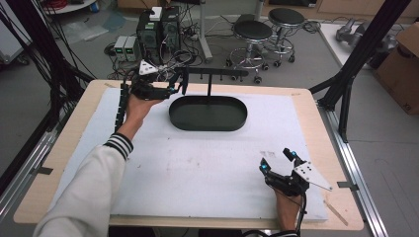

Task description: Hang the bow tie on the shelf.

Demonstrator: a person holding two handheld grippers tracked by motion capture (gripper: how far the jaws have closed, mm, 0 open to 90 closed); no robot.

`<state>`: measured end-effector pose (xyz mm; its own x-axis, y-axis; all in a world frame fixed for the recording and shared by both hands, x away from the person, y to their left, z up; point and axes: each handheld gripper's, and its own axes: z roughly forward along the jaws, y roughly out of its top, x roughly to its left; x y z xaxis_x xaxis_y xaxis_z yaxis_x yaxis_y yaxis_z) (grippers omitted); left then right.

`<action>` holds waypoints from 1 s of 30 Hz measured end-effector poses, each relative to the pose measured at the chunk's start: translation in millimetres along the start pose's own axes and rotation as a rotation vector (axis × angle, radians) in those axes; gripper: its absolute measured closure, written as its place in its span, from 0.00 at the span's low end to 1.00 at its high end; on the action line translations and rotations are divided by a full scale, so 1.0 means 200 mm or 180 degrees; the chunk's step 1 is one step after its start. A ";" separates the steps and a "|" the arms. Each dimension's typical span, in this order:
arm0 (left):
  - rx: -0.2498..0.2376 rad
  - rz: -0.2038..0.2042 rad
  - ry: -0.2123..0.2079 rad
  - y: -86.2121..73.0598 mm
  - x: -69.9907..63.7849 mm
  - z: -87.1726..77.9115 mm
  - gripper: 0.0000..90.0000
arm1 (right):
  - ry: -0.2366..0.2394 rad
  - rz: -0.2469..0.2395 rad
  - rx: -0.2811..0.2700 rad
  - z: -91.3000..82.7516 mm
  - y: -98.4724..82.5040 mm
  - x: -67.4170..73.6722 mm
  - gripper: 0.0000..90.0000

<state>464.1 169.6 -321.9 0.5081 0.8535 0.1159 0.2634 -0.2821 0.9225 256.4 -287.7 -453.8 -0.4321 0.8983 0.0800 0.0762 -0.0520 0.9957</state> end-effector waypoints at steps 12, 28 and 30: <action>-0.0580 0.0136 -0.0310 -0.34 0.02 -0.47 0.22 | -0.0001 -0.0005 0.0011 0.00 0.00 0.00 0.09; -0.1001 -0.0223 -0.0345 -0.81 0.00 -0.75 0.21 | -0.0038 -0.0043 0.0042 0.01 0.00 0.01 0.09; -0.1046 -0.0256 -0.0344 -0.86 -0.01 -0.76 0.20 | -0.0044 -0.0058 0.0042 0.01 0.00 0.01 0.09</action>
<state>294.3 283.0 -424.9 0.5850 0.8109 0.0145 0.0373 -0.0448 0.9983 256.7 -285.4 -453.4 -0.4211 0.9049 0.0613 0.0803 -0.0301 0.9963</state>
